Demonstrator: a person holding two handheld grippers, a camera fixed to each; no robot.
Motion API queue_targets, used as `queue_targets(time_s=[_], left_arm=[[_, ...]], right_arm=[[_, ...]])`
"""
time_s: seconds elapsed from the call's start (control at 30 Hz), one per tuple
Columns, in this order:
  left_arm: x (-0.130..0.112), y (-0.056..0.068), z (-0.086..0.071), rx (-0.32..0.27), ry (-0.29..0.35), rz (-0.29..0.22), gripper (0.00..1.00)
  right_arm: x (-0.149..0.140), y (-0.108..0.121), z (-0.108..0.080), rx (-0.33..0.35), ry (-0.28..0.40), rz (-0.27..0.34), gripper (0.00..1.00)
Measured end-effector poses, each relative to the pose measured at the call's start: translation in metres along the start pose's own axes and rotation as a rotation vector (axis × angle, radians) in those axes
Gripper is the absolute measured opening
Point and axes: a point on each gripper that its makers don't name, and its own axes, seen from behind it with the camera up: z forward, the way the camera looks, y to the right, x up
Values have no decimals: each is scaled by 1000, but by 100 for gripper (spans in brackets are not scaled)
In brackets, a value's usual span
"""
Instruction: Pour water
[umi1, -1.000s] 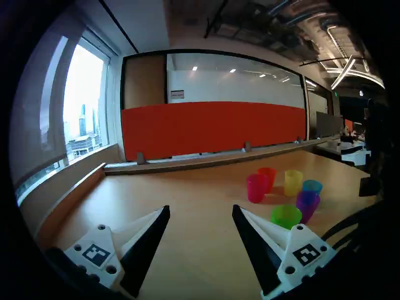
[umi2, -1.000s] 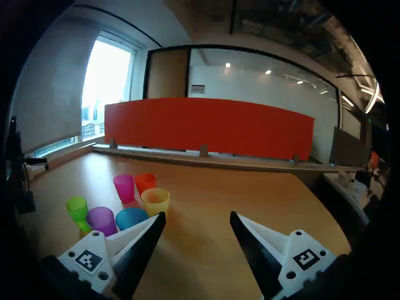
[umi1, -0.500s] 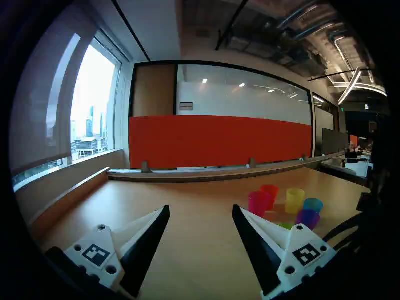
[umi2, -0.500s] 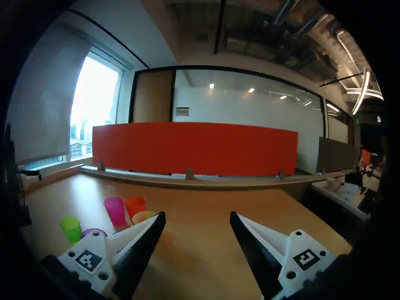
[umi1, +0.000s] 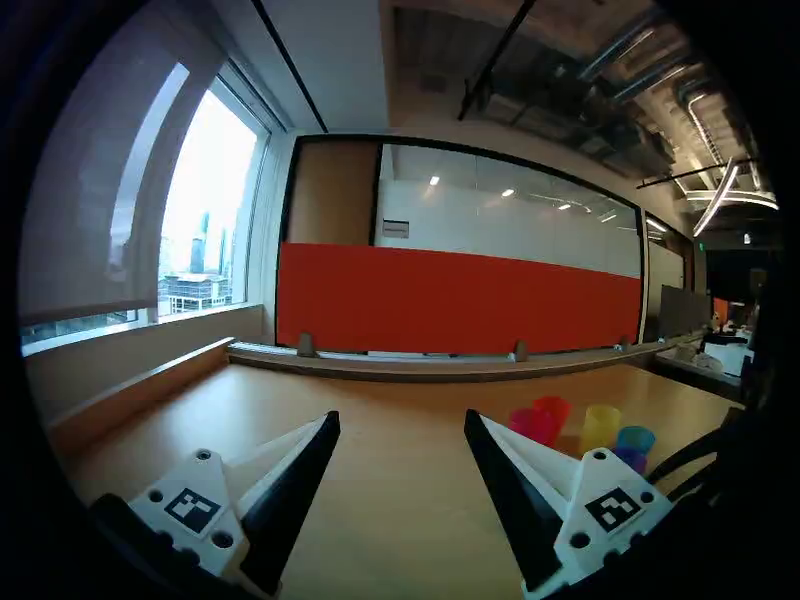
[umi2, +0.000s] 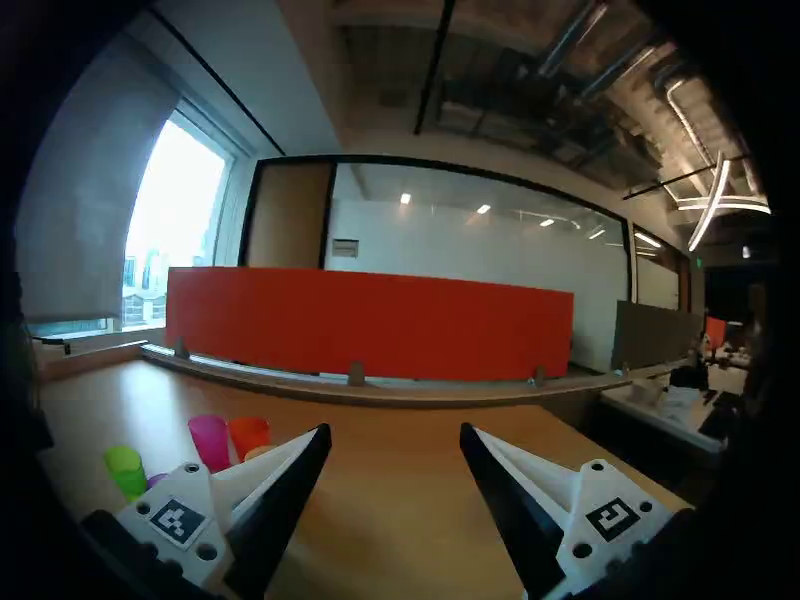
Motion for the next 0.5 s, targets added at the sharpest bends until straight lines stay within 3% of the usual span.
queue_targets(time_s=[0.3, 0.5], left_arm=[[-1, -3, 6, 28, 19, -31, 92], [-4, -10, 8, 57, 38, 16, 92]], right_arm=[[7, -16, -4, 15, 13, 13, 100], [7, -11, -9, -18, 19, 16, 100]])
